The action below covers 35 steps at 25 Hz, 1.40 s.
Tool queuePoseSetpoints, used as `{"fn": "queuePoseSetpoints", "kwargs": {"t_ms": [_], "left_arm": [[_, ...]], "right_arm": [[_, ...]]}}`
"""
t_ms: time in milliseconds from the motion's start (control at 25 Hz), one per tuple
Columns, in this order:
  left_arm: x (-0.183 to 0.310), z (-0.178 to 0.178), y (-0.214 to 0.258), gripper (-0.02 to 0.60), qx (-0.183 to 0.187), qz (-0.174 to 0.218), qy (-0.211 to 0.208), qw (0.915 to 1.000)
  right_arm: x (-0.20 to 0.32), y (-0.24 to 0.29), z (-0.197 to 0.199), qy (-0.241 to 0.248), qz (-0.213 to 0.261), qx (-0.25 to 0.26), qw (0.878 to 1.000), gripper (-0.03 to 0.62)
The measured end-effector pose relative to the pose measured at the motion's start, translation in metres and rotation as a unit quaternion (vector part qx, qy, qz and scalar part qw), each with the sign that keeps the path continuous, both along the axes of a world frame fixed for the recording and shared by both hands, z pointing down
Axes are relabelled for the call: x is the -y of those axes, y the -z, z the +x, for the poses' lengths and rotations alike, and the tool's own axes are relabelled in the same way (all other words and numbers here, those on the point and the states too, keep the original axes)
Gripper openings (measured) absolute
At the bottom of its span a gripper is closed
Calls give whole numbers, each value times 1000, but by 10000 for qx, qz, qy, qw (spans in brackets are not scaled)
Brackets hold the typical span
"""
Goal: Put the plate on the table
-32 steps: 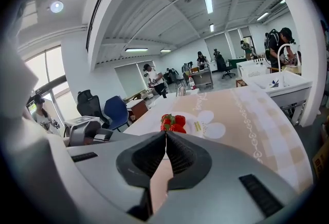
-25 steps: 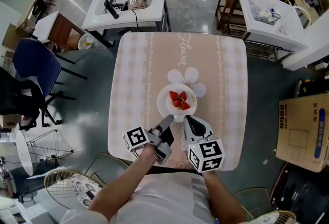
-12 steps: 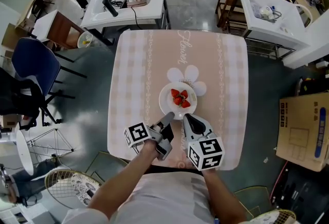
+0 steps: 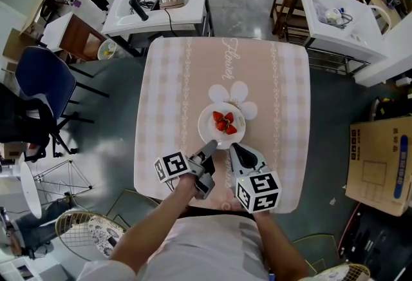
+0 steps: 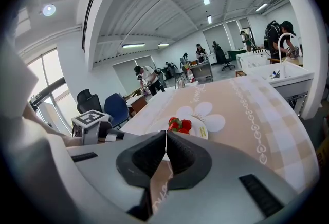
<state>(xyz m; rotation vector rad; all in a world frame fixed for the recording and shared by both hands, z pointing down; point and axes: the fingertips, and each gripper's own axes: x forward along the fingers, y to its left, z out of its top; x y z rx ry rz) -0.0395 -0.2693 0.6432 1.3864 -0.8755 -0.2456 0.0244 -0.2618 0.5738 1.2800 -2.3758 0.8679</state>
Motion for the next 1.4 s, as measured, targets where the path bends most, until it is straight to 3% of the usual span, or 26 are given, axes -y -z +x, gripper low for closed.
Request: {"fn": "queuePoseSetpoints", "kwargs": {"t_ms": [200, 320, 520, 800, 1200, 1400], "left_arm": [[-1, -1, -1, 29, 577, 63, -333, 9978], [-3, -1, -3, 52, 1039, 30, -649, 9925], [-3, -6, -4, 73, 1509, -13, -882, 9846], [-11, -17, -11, 116, 2300, -82, -1324, 9641], [-15, -25, 1, 117, 2719, 315, -1603, 9483], [-25, -23, 18, 117, 3047, 807, -2019, 9273]], "right_arm": [[-3, -2, 1, 38, -19, -27, 10000, 5], [-3, -2, 1, 43, -13, -39, 10000, 5], [-5, -4, -1, 48, -35, -54, 10000, 5], [-7, 0, -4, 44, -1, -52, 10000, 5], [-17, 6, -15, 67, 21, -117, 9999, 5], [-24, 11, -20, 59, 49, -138, 9999, 5]]}}
